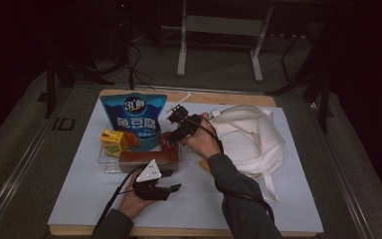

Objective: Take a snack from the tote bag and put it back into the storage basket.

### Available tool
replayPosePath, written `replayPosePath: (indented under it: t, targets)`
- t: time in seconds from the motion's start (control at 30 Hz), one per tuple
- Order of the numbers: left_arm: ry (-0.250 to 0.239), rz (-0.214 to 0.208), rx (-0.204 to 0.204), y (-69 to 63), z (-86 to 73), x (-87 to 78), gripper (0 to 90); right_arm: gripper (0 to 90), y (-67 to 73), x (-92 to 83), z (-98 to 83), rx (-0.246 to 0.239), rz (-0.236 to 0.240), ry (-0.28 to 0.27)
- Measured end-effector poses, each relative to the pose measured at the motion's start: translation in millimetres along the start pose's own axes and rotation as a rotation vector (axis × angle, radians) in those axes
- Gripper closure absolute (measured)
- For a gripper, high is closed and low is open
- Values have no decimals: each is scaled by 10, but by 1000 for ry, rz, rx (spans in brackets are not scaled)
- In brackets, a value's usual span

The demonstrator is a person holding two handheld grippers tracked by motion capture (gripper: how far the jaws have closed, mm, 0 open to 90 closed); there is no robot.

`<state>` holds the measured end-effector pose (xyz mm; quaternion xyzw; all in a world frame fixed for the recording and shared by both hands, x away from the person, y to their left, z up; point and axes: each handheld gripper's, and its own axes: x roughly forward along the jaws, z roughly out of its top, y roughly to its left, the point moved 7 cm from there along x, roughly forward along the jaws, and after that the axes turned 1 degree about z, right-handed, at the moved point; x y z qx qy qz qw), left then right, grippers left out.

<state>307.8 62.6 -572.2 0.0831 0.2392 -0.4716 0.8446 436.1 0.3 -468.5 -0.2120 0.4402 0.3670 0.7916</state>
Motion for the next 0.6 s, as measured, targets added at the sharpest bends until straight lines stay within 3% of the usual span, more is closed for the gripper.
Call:
replayPosePath:
  t: [0.6]
  targets:
    - [-2, -1, -7, 4, 1, 3, 398, 288, -186, -222, -132, 27, -16, -20]
